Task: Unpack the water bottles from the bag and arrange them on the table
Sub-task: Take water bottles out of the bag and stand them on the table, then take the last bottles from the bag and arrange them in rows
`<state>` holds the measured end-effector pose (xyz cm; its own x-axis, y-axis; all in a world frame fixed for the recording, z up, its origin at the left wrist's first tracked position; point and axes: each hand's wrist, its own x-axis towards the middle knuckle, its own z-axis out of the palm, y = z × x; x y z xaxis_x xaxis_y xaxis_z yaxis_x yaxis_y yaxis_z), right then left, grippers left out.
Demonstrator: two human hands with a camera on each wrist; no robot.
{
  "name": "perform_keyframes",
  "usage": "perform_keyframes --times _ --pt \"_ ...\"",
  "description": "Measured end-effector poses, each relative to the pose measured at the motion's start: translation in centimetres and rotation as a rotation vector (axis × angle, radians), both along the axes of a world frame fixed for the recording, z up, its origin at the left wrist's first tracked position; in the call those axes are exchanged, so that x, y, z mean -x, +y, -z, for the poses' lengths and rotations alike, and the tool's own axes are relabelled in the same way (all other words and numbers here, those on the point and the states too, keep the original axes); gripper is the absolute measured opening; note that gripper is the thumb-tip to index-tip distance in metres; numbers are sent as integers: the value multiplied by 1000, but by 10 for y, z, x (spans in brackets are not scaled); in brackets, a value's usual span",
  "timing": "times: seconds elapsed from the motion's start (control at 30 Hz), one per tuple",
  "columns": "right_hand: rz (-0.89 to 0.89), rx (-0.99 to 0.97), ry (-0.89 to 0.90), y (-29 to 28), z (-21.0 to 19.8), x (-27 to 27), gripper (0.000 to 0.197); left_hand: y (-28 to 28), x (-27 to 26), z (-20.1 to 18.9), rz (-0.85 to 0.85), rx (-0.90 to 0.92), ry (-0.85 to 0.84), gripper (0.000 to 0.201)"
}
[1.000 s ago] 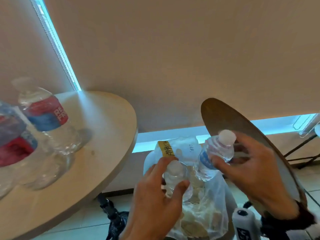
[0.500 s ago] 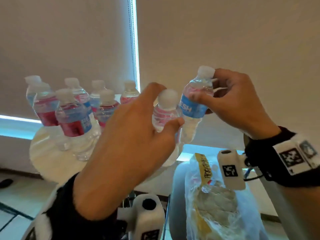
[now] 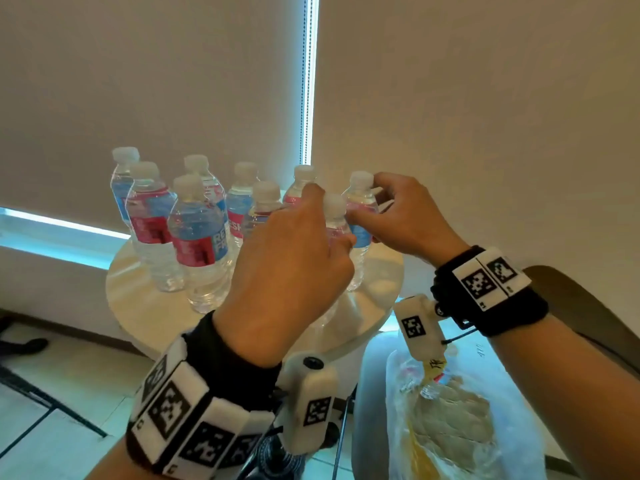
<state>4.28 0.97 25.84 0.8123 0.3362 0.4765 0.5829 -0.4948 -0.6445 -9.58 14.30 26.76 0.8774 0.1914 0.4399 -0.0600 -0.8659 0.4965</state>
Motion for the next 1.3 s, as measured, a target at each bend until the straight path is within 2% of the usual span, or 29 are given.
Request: perform_keyframes --times 0.23,0.53,0.63,0.7,0.77,0.83,0.9,0.97,1.0,1.03,1.1,1.17,1.23,1.27,1.3 --pt "10 -14 -33 4 8 -1 37 3 -8 8 -39 -4 -35 49" --pt "43 -13 -19 -1 14 0 60 1 -3 15 -102 -76 -158 66" --pt "96 -62 -6 -22 13 6 61 0 6 16 -115 -70 -276 65" --pt "119 -132 -22 -48 18 14 51 -2 13 21 -20 -38 -409 56" --pt "156 -210 -13 -80 34 25 39 -12 19 34 194 25 -473 40" --pt "220 -279 27 -111 66 37 21 -32 22 56 413 139 -338 25" --pt "287 -307 110 -140 111 47 4 -60 18 86 551 309 3 14" --pt "371 -252 257 -164 166 53 15 -91 5 130 618 440 350 7" --pt "408 -204 361 -173 196 54 18 -107 -4 157 636 484 471 1" --pt "439 -140 470 -181 224 56 18 -121 -11 184 649 534 576 6" --pt "467 -40 640 -191 272 57 15 -151 -25 234 577 669 785 13" --pt "479 21 736 -194 303 52 9 -177 -41 269 417 809 933 12" --pt "503 61 773 -195 320 40 4 -200 -60 292 245 795 957 11" --pt "511 71 778 -195 327 33 1 -209 -72 300 161 841 956 11" --pt "516 82 784 -194 332 25 3 -214 -85 309 55 965 975 13"
